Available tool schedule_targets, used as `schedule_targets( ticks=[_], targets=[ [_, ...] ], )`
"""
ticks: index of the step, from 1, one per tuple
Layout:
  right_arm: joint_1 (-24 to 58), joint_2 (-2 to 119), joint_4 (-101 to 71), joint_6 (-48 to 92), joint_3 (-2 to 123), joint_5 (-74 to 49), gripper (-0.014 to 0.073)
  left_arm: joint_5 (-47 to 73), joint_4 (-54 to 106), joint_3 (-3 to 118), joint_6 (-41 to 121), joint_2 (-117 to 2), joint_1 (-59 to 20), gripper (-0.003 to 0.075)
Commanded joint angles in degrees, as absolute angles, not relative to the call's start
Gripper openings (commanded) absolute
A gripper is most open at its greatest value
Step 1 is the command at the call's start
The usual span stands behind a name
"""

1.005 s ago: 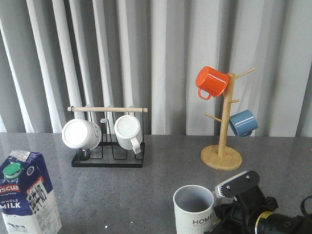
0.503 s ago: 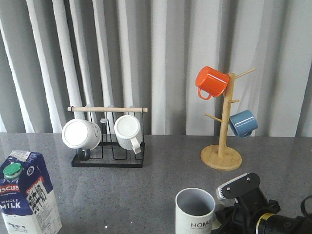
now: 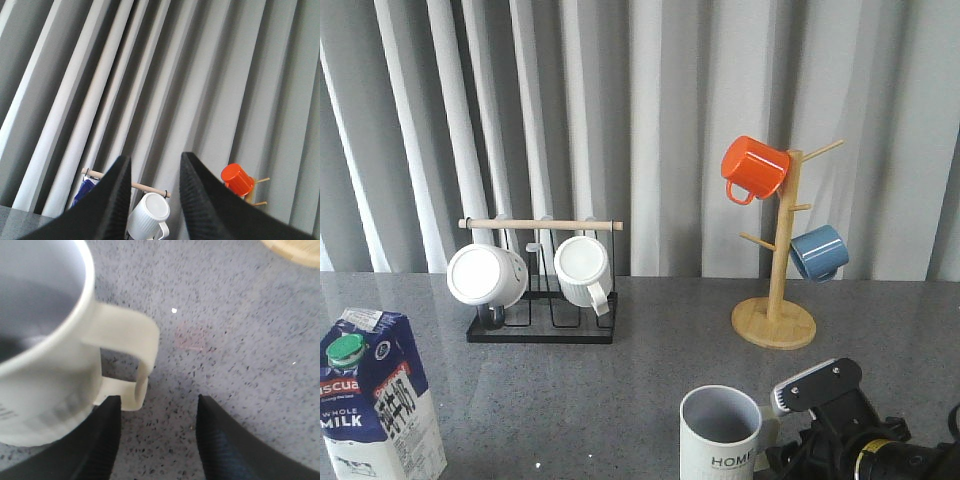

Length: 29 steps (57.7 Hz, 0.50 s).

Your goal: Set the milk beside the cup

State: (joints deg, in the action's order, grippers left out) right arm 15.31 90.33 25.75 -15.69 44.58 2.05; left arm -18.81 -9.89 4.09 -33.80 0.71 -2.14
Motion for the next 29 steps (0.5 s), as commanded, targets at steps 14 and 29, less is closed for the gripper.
schedule_targets(
  ticks=[14,29],
  targets=[
    [15.2,78.5,25.6,-15.5,46.4,-6.5,0.0367,-22.1,-9.3,6.2,-34.3,1.2,-2.3,0.0247],
    [15.2,64.6,24.9,-15.5,46.4,-14.4,0.0364,-22.1,-9.3,6.2,-34.3,1.2,-2.3,0.0247]
  ],
)
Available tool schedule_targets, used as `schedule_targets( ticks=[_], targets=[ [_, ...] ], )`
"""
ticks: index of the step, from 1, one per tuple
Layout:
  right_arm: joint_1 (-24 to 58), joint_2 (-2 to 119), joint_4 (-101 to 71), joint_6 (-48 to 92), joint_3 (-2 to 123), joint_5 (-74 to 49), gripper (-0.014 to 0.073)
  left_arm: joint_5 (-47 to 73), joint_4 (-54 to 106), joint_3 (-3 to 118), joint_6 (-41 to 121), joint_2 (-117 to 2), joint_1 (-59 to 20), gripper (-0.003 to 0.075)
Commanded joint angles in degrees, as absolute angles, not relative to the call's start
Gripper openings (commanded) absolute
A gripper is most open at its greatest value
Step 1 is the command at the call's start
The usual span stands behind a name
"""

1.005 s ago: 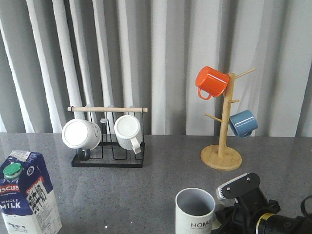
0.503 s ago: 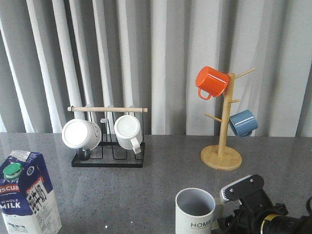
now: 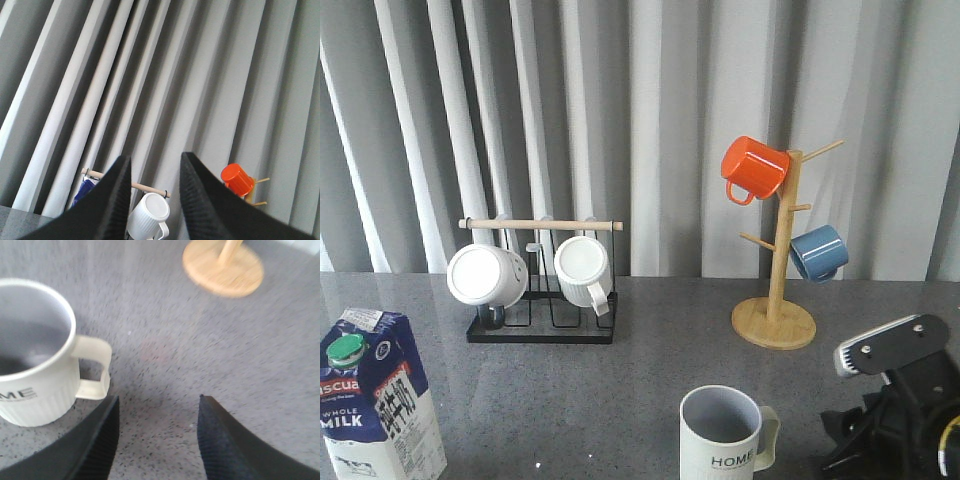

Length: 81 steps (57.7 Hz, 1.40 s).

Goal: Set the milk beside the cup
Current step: 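Release the mug handle and withdraw the right gripper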

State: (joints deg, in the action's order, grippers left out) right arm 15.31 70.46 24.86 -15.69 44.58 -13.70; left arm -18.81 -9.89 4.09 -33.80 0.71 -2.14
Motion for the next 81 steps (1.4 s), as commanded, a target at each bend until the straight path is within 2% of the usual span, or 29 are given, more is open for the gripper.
schedule_targets(
  ticks=[1,18,32,81],
  targets=[
    [15.2,63.8,24.9,-15.5,46.4,-15.5,0.0364,-22.1,-9.3,6.2,-34.3,1.2,-2.3,0.0247],
    [15.2,49.3,19.1,-14.9,45.7,-28.3,0.0364,-22.1,-9.3,6.2,-34.3,1.2,-2.3,0.0247],
    [15.2,42.4,16.6,-12.4,45.7,-32.7,0.0362,-22.1,-9.3,6.2,-34.3,1.2,-2.3,0.0247],
    [15.2,39.8,16.3,-8.1,45.7,-36.0,0.0328,-22.1,-9.3,6.2,-34.3,1.2,-2.3,0.0247]
  ],
)
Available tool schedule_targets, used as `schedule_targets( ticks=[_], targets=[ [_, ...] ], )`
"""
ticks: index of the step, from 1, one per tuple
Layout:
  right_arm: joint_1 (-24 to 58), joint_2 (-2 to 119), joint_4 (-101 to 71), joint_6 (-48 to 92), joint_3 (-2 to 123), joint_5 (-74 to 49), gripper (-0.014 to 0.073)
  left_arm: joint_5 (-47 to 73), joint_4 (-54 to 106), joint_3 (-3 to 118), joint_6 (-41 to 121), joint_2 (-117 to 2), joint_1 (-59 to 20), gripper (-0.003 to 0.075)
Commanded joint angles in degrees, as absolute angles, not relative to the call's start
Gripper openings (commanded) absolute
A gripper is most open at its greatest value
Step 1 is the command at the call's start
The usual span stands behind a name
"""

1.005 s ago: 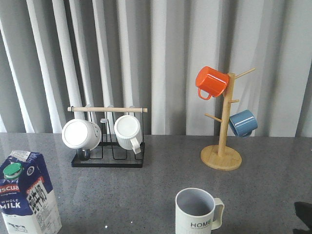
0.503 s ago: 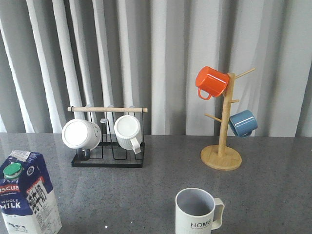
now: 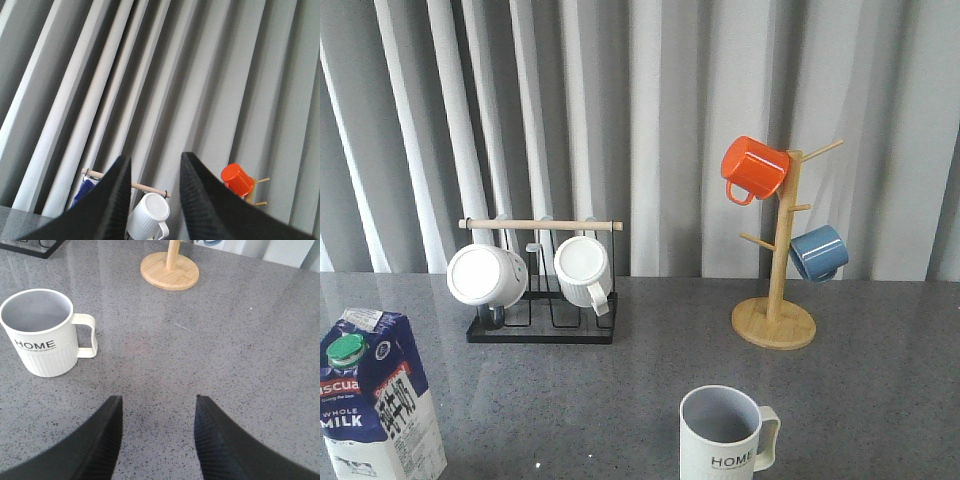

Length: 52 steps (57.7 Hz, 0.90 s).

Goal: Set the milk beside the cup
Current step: 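Release the mug handle and withdraw the right gripper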

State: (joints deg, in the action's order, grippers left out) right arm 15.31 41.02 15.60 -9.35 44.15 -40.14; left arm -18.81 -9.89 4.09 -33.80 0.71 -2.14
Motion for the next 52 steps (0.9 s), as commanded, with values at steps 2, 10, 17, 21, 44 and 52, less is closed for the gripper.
schedule_targets(
  ticks=[2,10,17,21,44,52],
  targets=[
    [15.2,39.1,16.3,-8.1,45.7,-35.6,0.0328,-22.1,-9.3,6.2,-34.3,1.2,-2.3,0.0247],
    [15.2,35.1,16.4,-8.1,45.7,-35.0,0.0328,-22.1,-9.3,6.2,-34.3,1.2,-2.3,0.0247],
    [15.2,31.0,16.3,-8.1,45.7,-36.5,0.0328,-22.0,-9.3,6.2,-34.3,1.2,-2.3,0.0247],
    [15.2,29.0,16.3,-7.9,45.7,-37.8,0.0325,-22.0,-9.3,6.2,-34.3,1.2,-2.3,0.0247],
    [15.2,17.3,14.9,-8.1,29.5,-32.0,0.0153,-22.1,-9.3,6.2,-34.4,1.2,-2.3,0.0244],
    [15.2,16.0,14.7,-8.4,26.1,-27.6,0.0071,-15.4,-9.8,8.7,-35.7,1.2,-2.3,0.0246]
  ],
)
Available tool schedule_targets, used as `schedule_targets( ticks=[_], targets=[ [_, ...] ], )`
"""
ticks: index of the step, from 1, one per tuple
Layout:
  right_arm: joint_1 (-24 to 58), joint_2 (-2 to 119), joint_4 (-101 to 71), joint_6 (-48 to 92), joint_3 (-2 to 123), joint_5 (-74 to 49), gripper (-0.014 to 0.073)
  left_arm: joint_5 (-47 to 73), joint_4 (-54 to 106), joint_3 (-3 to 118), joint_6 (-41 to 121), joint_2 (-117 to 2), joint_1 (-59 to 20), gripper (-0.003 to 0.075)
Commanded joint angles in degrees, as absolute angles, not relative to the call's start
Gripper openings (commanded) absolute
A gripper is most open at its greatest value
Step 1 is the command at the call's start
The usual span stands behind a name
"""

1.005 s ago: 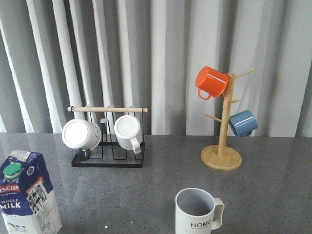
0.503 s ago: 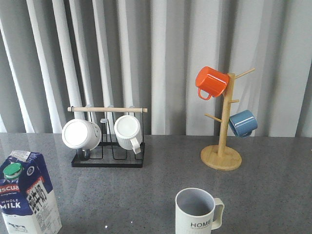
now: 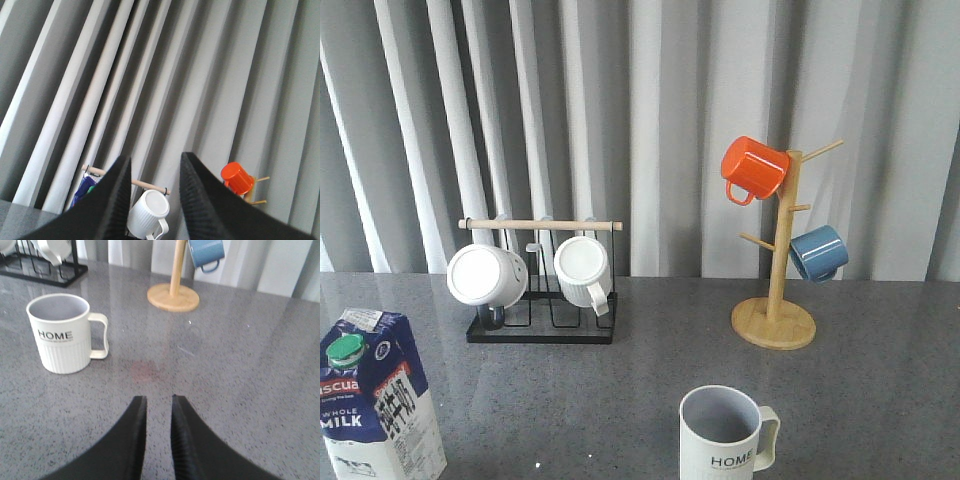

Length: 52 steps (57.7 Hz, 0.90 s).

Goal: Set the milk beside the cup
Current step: 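Release the mug handle and withdraw the right gripper, then lower the left gripper onto the top of the milk carton and grasp it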

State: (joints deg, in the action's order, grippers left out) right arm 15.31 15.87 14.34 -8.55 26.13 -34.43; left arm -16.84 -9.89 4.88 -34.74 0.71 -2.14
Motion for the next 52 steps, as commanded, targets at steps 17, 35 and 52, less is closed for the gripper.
schedule_targets(
  ticks=[17,35,52],
  targets=[
    [15.2,16.0,13.7,-8.3,25.7,-29.7,0.0014,13.2,-12.8,24.8,-28.9,-2.7,-2.3,0.0351],
    [15.2,16.0,12.7,-8.3,25.7,-29.7,0.0014,21.2,-5.8,36.8,-15.4,-19.9,-2.4,0.0557],
    [15.2,16.0,12.7,-8.3,25.7,-29.7,0.0014,27.3,11.2,51.0,11.7,-40.6,-2.4,0.056]
  ],
)
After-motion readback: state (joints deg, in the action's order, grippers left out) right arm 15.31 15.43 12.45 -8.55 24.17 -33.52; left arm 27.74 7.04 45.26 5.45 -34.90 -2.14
